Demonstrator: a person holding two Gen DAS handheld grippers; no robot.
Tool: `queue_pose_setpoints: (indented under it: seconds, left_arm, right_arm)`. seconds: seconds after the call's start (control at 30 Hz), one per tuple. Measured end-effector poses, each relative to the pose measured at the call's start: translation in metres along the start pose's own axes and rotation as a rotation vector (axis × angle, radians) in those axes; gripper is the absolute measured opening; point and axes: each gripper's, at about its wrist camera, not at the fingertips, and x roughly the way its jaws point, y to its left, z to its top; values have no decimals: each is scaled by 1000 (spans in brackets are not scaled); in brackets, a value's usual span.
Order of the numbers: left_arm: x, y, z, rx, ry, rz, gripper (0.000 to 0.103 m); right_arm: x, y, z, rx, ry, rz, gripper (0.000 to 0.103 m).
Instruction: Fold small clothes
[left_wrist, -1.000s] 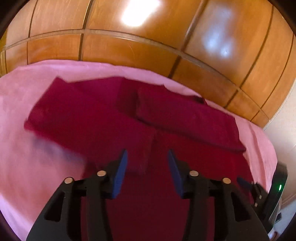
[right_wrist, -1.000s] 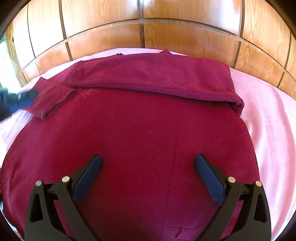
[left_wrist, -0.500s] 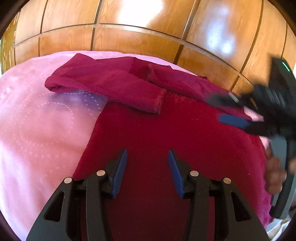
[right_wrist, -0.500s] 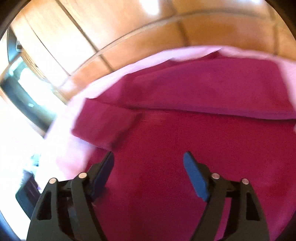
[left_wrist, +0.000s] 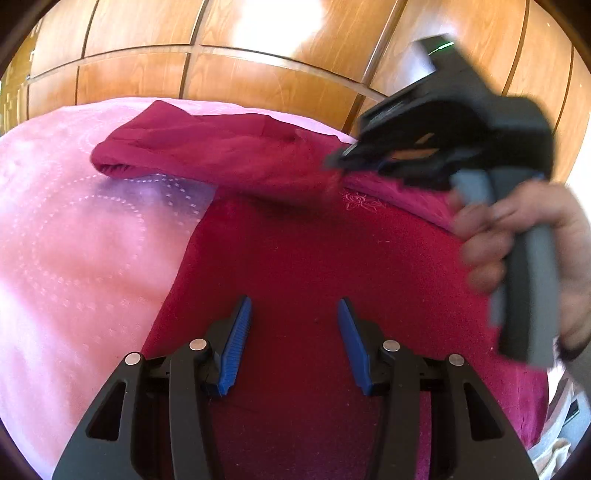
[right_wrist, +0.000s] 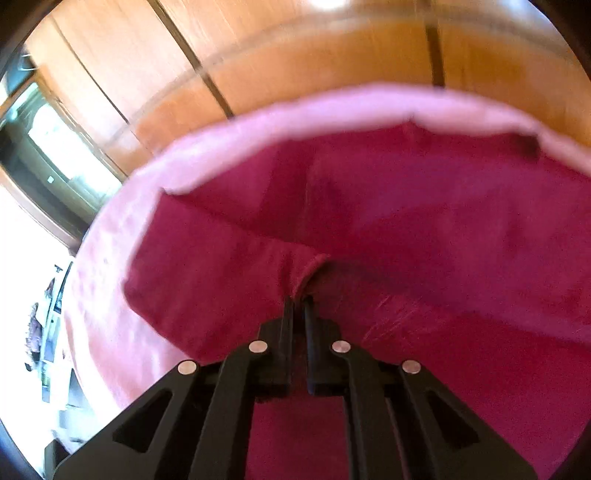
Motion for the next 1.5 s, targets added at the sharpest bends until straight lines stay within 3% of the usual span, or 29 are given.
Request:
queue_pose_setpoints:
  seconds: [0.13, 0.27, 0.57, 0.77, 0.87, 1.0, 1.1, 1.37, 1.5]
  left_arm:
    - [0, -1, -1, 1, 4, 6, 48]
    - [1, -2, 1, 0, 15, 9, 48]
    - [3, -6, 12, -1, 65, 10, 48]
    - [-13, -8, 34, -36, 86, 10, 48]
    - [-26, -13, 58, -13, 35, 3, 48]
    - [-19, -19, 91, 27, -26, 20, 48]
    - [3, -22, 121, 32, -37, 10, 48]
    - [77, -21, 184, 23, -24, -12, 48]
    - [124, -8, 208, -21, 36, -23, 48]
  right_arm:
    - [-56, -16, 20, -31, -126, -17, 4]
    - [-85, -59, 27, 15, -180, -105, 4]
    - [-86, -175, 18, 207, -136, -305, 4]
    - [-80, -214, 9, 276, -103, -303, 10]
    - [-96, -210, 4, 289, -175, -296, 57]
    - [-114, -182, 1, 218, -223, -242, 55]
    - [-109, -164, -1, 147, -205, -218, 55]
    - [-60, -160, 10, 53, -123, -287, 55]
    - [-41, -176, 9, 79, -89, -336, 57]
